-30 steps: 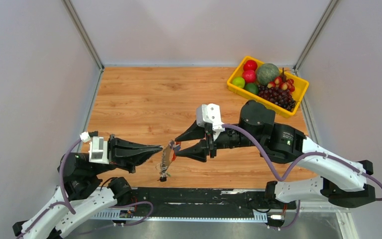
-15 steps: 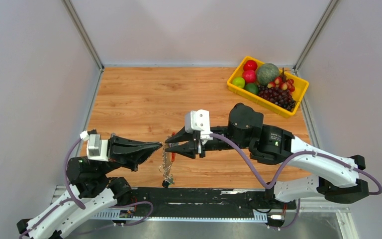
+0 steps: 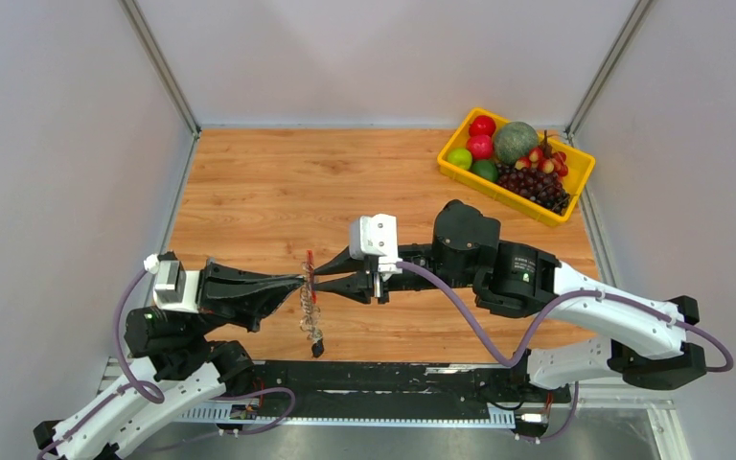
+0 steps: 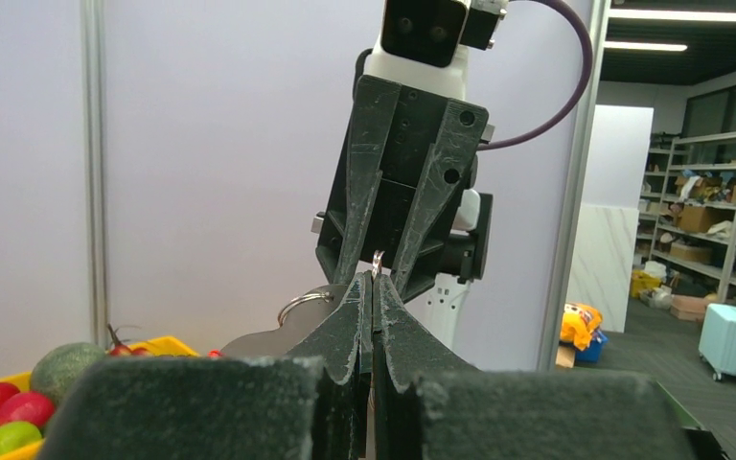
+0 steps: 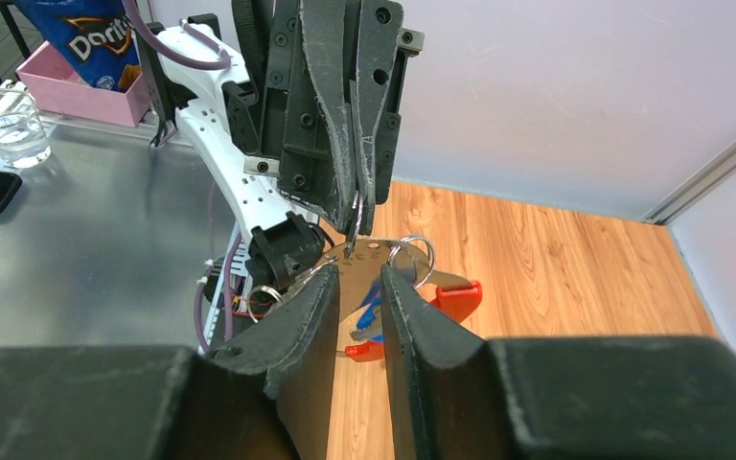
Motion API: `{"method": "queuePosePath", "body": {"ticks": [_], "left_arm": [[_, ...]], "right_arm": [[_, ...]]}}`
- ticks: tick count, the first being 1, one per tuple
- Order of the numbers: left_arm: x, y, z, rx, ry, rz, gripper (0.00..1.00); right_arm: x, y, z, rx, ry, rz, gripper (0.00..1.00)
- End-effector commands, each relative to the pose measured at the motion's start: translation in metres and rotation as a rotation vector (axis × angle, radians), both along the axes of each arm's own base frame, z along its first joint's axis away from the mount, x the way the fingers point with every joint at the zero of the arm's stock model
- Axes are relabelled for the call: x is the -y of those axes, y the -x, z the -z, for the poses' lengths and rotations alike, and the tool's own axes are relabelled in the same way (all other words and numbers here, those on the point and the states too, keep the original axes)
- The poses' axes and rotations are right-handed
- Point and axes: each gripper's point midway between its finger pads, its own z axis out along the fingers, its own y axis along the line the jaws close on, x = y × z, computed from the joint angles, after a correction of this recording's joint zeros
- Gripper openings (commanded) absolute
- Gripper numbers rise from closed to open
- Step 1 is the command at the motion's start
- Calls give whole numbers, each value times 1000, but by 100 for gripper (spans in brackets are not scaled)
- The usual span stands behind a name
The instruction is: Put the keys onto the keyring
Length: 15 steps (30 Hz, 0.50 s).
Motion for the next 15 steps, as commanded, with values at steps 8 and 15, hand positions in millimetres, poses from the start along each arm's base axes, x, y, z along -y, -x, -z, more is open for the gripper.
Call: {"method": "queuePosePath", "body": {"ticks": [8,15], "left_arm": [[-8,9,-13,38,55,16,0],[-8,7,-12,31,58,14,0]], "right_arm": [[1,5,-43,42,-125,-24,27],[-2,7,-44,42,-128,-38,27]]}}
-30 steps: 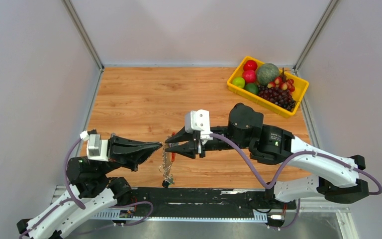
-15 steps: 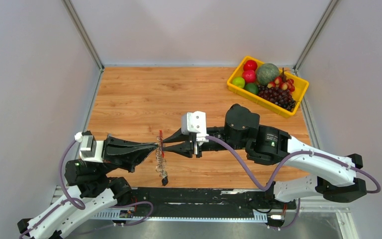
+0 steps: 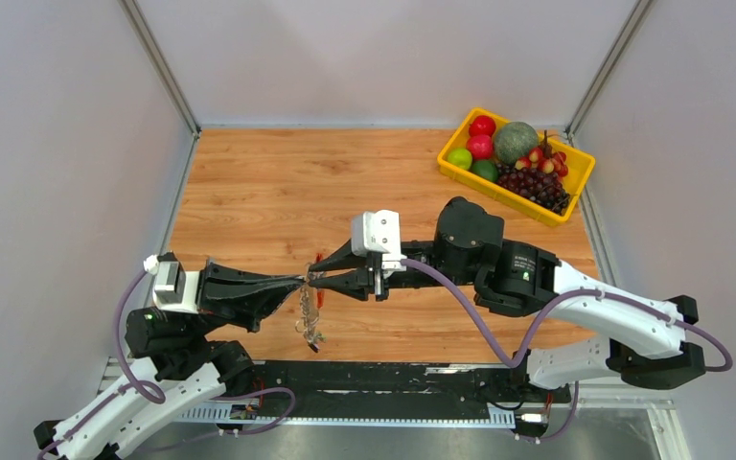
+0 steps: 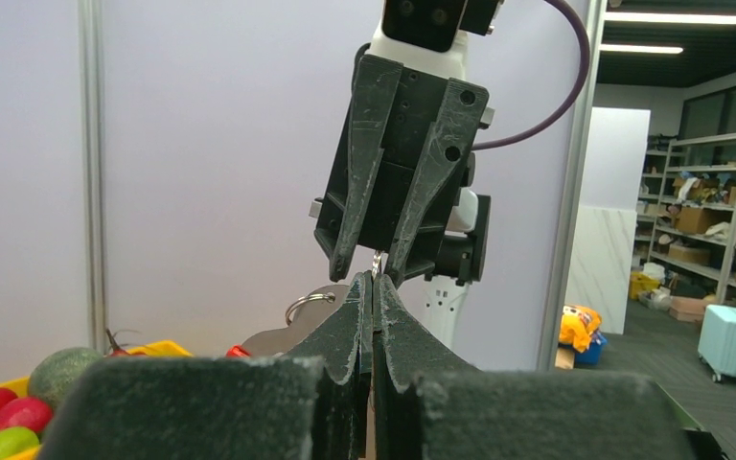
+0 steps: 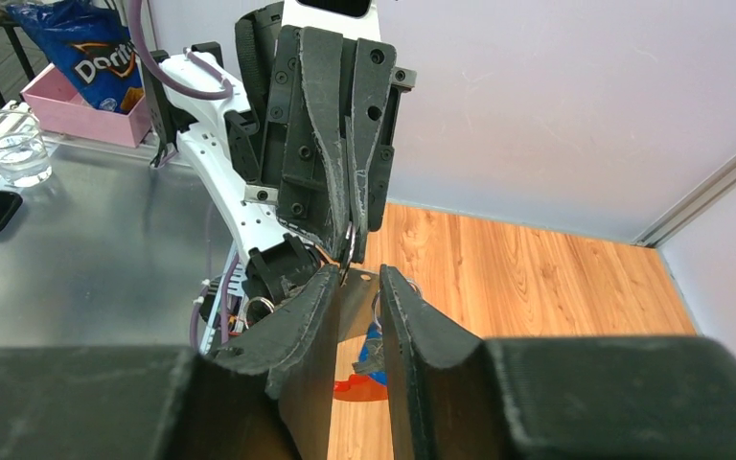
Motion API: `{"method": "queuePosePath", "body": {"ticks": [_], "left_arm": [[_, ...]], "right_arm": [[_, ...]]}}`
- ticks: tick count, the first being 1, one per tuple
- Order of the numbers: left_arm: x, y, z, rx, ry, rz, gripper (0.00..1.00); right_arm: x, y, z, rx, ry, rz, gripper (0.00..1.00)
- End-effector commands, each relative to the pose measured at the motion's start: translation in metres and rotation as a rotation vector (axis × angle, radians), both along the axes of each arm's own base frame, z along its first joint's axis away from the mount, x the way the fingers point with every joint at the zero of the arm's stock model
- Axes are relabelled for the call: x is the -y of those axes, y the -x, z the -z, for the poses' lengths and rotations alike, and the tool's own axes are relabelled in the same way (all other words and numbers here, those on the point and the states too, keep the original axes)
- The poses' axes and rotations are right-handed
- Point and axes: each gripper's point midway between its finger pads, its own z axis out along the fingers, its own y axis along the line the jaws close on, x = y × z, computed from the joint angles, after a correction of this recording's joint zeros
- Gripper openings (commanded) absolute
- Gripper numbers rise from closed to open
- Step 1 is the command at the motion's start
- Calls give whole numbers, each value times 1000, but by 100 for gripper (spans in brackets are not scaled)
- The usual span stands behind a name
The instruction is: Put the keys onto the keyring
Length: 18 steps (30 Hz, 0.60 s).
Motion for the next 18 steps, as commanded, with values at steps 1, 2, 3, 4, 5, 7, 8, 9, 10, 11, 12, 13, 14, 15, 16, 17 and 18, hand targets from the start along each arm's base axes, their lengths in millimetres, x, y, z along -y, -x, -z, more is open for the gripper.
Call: {"method": "queuePosePath", "body": {"ticks": [1,2,3,4,5,7,8,9,10,11,12,13,14,15,16,17,18], "left_arm": [[-6,5,-10,21,45,9,0],[-6,5,-9,19,44,9,0],[-6,5,-10,19,47,8,0],[-6,5,-9,20,47,6,0],[-7,4,-10,20,49,3,0],[-8,4,-10,21,54,1,0],[-8,4,-10,21,58,0,0],[-9,5,-11,21,62,0,0],[-9,5,-11,22,62,-1,0],[-9,5,-11,22,63,0,0],[-9,5,-11,22,64,0,0],[-10,4,-12,24,67,-4,0],[-10,5,-13,26,71,-5,0],[-11,5,-13,28,75,-5,0],[-12,6,-14,30,78,-5,0],[-12,6,-15,33,80,-4,0],[-12,6,-14,33,80,-5,0]], "right_arm": [[0,6,-29,31,-81,-31,27],[-1,7,-28,30,-79,-33,27],[-1,7,-28,30,-78,-35,26],[-2,7,-27,30,-75,-37,26],[-2,8,-27,30,-74,-39,25],[-3,8,-25,27,-70,-40,24],[-4,8,-24,27,-68,-41,23],[-4,7,-24,26,-67,-41,22],[-5,7,-22,26,-63,-41,20],[-5,7,-22,26,-64,-42,18],[-6,8,-22,24,-63,-43,16],[-6,7,-22,24,-61,-44,16],[-5,8,-22,23,-62,-45,15],[-6,8,-21,22,-60,-45,15],[-7,8,-21,22,-59,-45,15],[-7,8,-20,21,-56,-46,13],[-8,8,-20,21,-53,-46,11]]}}
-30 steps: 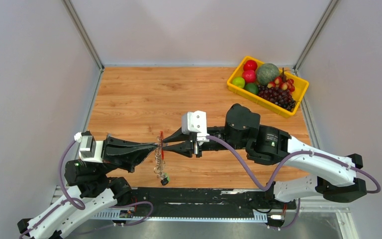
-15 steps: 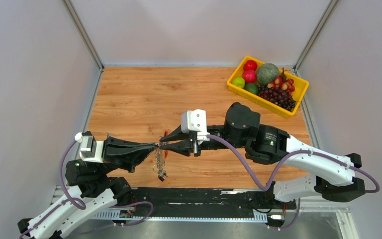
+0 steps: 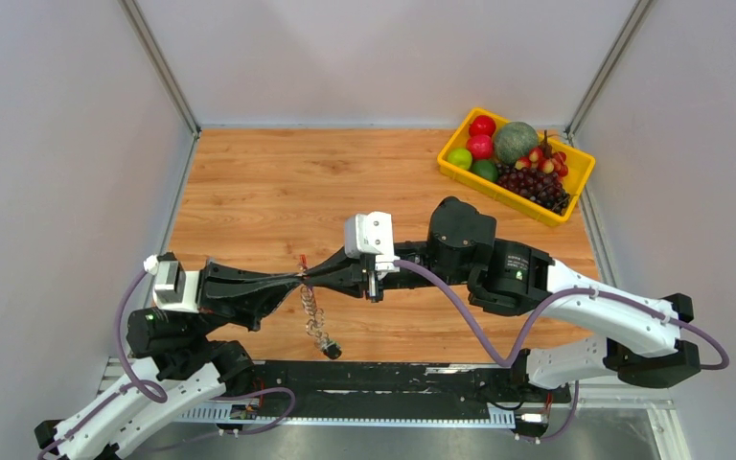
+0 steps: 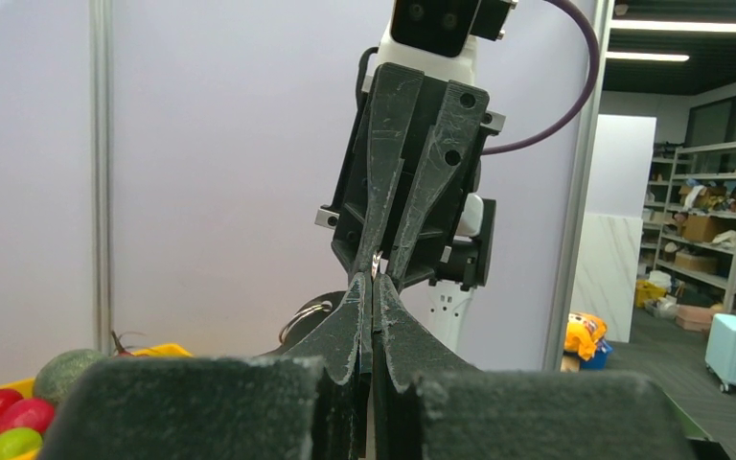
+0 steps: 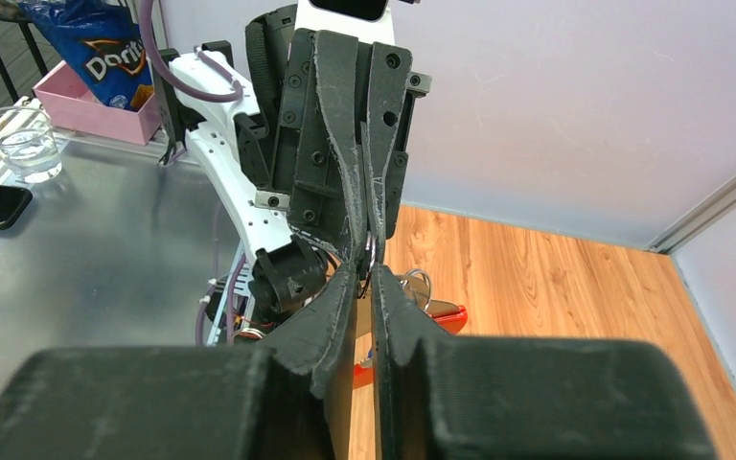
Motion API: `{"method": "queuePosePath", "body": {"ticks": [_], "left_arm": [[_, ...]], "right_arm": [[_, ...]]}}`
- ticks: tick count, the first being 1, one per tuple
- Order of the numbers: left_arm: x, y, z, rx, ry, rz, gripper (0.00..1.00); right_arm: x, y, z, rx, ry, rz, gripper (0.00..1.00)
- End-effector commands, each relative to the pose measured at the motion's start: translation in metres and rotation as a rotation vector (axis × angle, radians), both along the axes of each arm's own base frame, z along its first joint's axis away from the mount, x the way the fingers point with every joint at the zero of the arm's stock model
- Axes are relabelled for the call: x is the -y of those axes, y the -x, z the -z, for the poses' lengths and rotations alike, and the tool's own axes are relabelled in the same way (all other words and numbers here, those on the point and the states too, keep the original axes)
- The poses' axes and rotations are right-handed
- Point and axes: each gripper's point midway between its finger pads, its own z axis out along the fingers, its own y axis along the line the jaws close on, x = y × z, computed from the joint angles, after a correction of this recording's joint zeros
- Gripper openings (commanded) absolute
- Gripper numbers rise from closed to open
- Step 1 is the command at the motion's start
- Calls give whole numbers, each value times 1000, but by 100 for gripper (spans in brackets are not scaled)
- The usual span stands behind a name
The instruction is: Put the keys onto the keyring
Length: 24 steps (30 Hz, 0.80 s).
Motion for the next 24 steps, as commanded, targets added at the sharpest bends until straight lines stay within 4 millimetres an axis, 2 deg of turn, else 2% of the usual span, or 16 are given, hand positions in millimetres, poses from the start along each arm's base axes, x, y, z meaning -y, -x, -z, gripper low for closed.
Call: {"method": "queuePosePath", "body": {"ticks": [1,5,7,14,16,17,19,21,24], "left_arm": [[-13,10,-17,46,77,4,0],[-15,11,-19,53,88,5,0],[-15,12,-20,57,95,7,0],[-14,11,-19,57,94,6,0],[-12,8,-17,38,65,-3,9],[-11,6,-16,32,53,-10,27],[-10,2,-14,14,21,-34,50],[-11,1,-14,10,4,-50,60],[-13,2,-14,22,-10,-64,64]], "right_arm": [[-1,5,-23,22,-60,-24,9],[-1,5,-22,23,-55,-24,6],[0,6,-22,23,-54,-25,0],[4,2,-24,-1,-56,5,0],[7,-3,-24,-17,-46,42,0],[10,-6,-23,-26,-38,64,0],[15,-11,-20,-48,-21,102,0],[22,-13,-16,-69,-11,129,0],[34,-18,-4,-108,2,181,0]]}}
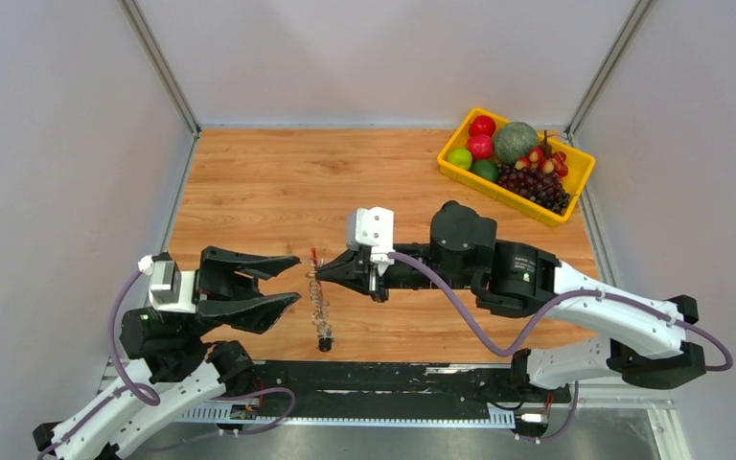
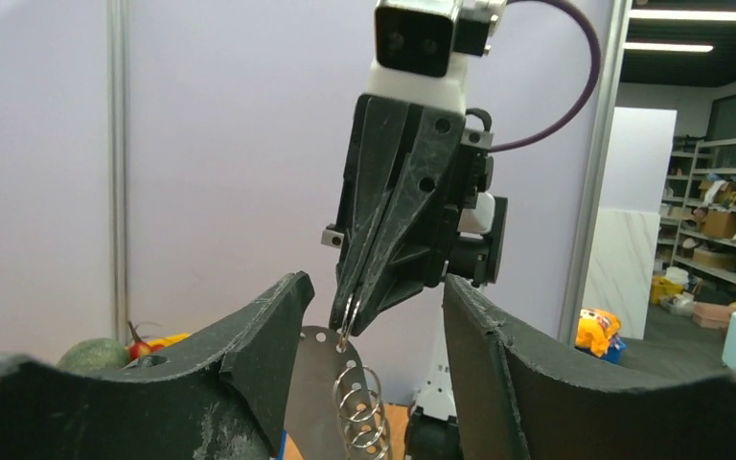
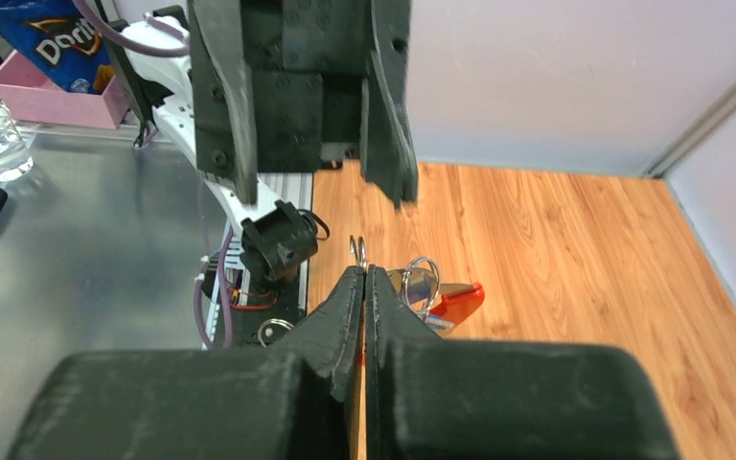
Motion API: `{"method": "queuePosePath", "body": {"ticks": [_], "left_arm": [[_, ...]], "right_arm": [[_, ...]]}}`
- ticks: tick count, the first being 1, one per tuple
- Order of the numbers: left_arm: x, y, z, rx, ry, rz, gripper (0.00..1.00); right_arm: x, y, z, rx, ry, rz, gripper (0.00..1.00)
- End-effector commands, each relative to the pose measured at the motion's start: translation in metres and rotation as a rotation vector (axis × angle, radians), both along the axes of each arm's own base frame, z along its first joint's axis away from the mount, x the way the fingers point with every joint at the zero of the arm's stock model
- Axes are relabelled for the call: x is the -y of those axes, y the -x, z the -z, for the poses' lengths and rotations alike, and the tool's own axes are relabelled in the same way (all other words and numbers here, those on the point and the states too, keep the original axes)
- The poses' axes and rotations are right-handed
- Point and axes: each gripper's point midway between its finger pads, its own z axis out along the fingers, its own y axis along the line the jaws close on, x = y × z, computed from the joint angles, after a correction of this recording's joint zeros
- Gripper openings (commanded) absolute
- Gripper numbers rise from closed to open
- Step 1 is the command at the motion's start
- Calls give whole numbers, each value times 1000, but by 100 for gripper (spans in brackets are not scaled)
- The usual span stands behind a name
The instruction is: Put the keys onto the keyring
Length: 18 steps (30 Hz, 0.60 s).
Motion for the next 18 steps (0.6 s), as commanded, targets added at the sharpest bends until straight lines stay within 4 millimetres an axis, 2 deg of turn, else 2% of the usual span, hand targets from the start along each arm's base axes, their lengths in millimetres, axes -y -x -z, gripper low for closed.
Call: {"method": "queuePosePath", "body": {"ticks": [1,6,10,18], "left_arm": [[-10,5,-13,34,1,-38,64],[-7,-1,-9,22,-17,-51,65],[5,-11,-2,-1,-58,-56,65],[41,-51,23,-99,-199,-107,62]], "right_arm": [[32,-8,-16,-55,-63,109,0],[51,-11,-8,-101,-72,167,0],[65,-13,-1,-128,-75,203,0],[97,-37,15,-210,-48,408,0]]}}
